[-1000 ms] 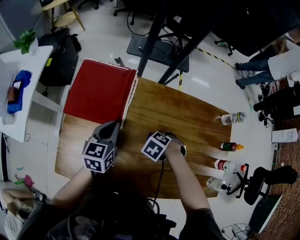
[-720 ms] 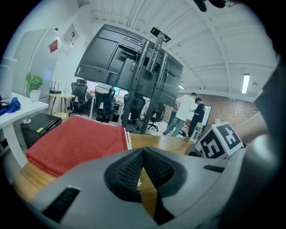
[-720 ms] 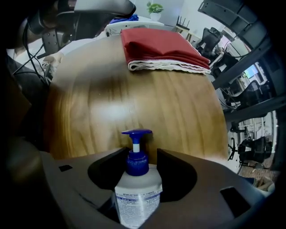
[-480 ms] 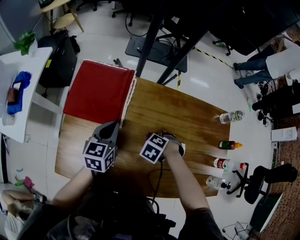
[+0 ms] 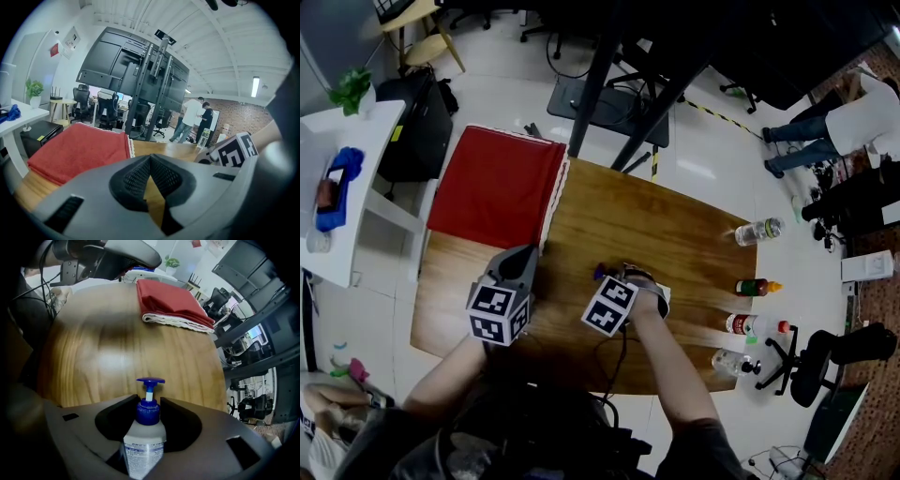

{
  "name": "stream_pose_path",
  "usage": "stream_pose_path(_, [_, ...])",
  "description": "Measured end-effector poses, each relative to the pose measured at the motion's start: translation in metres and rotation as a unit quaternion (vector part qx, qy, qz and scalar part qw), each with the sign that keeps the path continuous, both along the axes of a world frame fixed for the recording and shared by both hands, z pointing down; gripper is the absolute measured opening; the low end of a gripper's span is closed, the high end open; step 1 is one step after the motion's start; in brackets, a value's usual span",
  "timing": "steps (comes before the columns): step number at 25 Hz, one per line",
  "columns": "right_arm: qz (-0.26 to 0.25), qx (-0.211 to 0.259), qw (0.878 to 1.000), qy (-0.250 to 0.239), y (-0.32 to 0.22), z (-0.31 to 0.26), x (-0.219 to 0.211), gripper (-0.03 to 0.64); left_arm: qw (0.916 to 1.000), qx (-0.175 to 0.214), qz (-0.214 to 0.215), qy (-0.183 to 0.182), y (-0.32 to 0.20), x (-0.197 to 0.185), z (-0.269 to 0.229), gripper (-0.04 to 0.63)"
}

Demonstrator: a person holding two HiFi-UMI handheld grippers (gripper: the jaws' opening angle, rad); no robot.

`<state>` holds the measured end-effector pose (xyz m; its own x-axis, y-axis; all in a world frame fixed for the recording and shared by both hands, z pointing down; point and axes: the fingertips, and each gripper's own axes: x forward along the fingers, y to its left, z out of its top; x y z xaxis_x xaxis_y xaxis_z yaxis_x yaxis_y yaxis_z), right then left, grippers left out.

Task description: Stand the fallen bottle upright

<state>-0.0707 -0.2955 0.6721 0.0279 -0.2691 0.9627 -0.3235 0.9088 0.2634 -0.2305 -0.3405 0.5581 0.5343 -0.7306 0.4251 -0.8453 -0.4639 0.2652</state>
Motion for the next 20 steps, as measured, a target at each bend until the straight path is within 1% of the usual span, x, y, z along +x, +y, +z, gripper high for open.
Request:
stream_pose_path(3, [0.000,0.036,0.999,-0.019,-0.003,-0.016,-0.003,0.176,1.0000,0.003,0.002,0.000,0.005,0.001,-0.003,0.029])
stream_pose_path(6, [0.012,0.070,0.996,-0.045,-0.004,-0.036,-0.003,0.173,1.0000,0.009,0.004,0.000,0.009,0.002,-0.008,0.029])
stream_pose_path(10, [0.036,0.090,0.993,-0.063,0.004,-0.049,0.004,0.172,0.9999,0.014,0.004,0.001,0.014,0.003,-0.014,0.029])
stream_pose_path(13, [0.041,0.111,0.990,-0.076,0.008,-0.059,0.007,0.172,0.9999,0.016,0.005,0.001,0.018,0.004,-0.017,0.029])
stream_pose_path(16, [0.050,0.140,0.984,-0.094,0.009,-0.073,0.010,0.172,0.9998,0.020,0.007,0.000,0.021,0.006,-0.020,0.029])
stream_pose_path(20, [0.074,0.185,0.972,-0.126,0.007,-0.102,0.016,0.170,0.9997,0.024,0.007,-0.001,0.025,0.008,-0.025,0.029])
